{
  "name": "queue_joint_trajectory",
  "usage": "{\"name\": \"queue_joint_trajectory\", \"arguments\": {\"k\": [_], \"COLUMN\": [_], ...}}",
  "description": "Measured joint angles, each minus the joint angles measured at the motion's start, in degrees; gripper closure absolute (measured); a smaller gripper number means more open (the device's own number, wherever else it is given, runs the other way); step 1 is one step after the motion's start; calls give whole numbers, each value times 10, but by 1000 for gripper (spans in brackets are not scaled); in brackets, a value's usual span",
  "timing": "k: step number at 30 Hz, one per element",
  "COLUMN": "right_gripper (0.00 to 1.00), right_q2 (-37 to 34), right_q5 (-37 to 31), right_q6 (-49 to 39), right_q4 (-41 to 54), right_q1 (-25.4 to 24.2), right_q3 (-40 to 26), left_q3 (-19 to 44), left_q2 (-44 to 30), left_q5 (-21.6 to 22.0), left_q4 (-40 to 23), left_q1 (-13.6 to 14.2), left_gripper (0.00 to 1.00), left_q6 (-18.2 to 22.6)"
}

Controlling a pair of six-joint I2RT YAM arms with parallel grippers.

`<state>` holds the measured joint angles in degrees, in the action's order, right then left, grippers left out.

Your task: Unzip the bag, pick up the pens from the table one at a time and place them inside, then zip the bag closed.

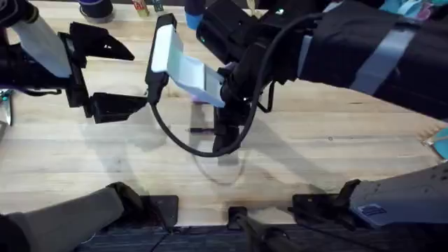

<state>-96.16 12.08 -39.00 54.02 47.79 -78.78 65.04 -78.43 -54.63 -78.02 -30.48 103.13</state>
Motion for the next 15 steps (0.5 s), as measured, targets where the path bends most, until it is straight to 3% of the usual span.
{"name": "queue_joint_trajectory", "arguments": {"k": [15], "right_gripper": [6], "right_q2": [-62], "right_q5": [0], "right_q6": [2], "right_q4": [-22], "right_q1": [2], "right_q3": [0], "left_q3": [0], "left_q2": [0], "left_q5": [0], "left_q4": [0], "left_q1": [0], "left_gripper": [8], "left_q6": [0]}}
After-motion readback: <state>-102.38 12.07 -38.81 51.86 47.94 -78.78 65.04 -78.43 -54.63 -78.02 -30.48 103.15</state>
